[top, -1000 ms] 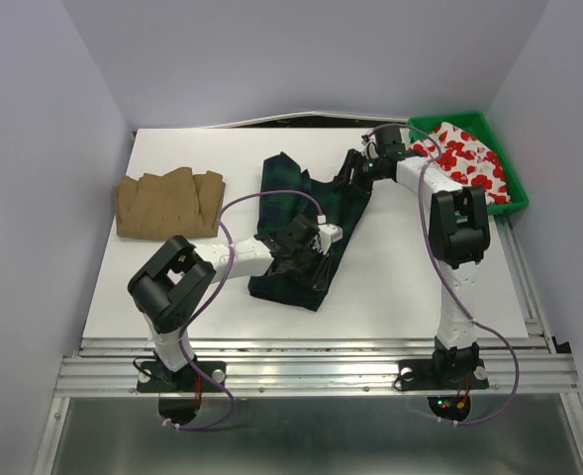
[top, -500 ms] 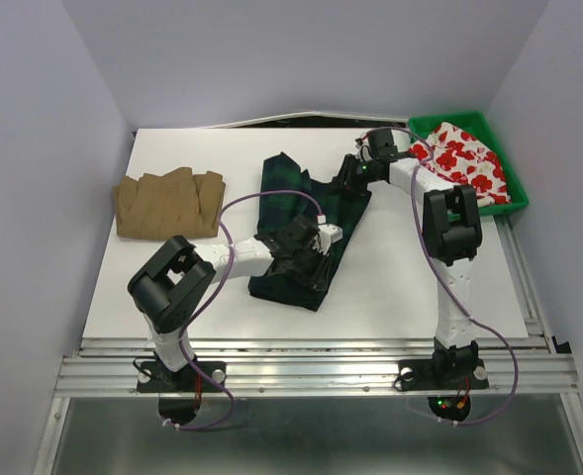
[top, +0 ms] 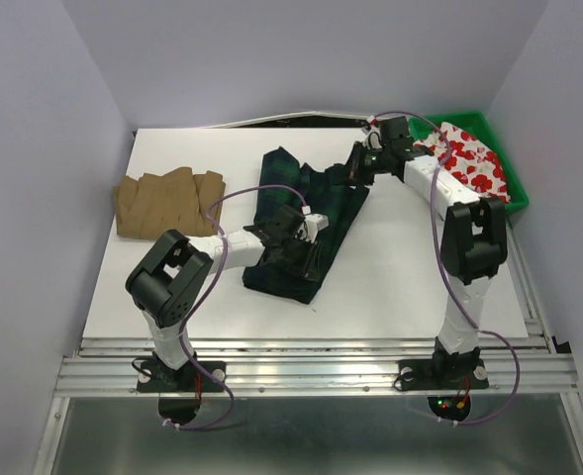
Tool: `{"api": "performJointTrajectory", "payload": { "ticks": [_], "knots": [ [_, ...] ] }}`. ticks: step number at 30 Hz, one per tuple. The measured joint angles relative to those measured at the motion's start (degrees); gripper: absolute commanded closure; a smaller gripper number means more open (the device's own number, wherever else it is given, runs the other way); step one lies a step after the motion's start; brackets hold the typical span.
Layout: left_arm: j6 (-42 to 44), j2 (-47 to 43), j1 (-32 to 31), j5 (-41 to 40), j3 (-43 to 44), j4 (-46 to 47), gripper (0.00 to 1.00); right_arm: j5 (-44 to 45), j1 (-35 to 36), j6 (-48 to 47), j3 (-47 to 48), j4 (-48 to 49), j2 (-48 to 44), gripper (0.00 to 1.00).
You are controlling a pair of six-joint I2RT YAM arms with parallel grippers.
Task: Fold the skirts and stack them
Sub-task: Fold the skirt
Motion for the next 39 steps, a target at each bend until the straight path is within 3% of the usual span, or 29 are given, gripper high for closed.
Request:
{"api": "performJointTrajectory", "payload": {
  "ticks": [9, 15, 26, 27, 29, 30, 33, 39],
  "knots": [
    [-0.2, 0.0, 0.0, -0.1, 0.0, 0.2, 0.62, 2.5, -2.8, -1.2, -11.0, 1.6, -9.0, 0.99],
    [-0.2, 0.0, 0.0, 0.3, -0.4, 0.8, 0.62, 6.6, -5.1, -2.7, -16.0, 1.9, -6.6, 0.99],
    [3.0, -2.3, -1.0, -0.7, -2.5, 1.4, 0.6, 6.9, -6.1, -4.7, -12.3, 8.2, 2.7, 0.99],
    [3.8, -2.8, -1.2, -1.0, -2.8, 1.0, 0.46, 6.9, -6.2, -5.0, -11.7, 8.6, 2.7, 0.85],
    [5.7, -3.9, -1.5, -1.4, -3.0, -0.2, 0.38, 6.6, -6.3, -6.1, -10.6, 8.9, 2.7, 0.71],
    [6.4, -4.6, -1.7, -1.7, -3.0, -1.3, 0.29, 6.1, -6.4, -7.1, -10.3, 8.8, 2.7, 0.57],
    [8.6, -7.8, -2.1, -2.6, -3.0, -5.2, 0.17, 5.5, -6.6, -8.9, -10.3, 8.0, 2.7, 0.28],
    [10.3, -17.9, -2.4, -3.6, 2.7, -11.8, 0.1, 3.8, -7.0, -10.8, -8.4, 4.1, 1.3, 0.21]
  ]
}}
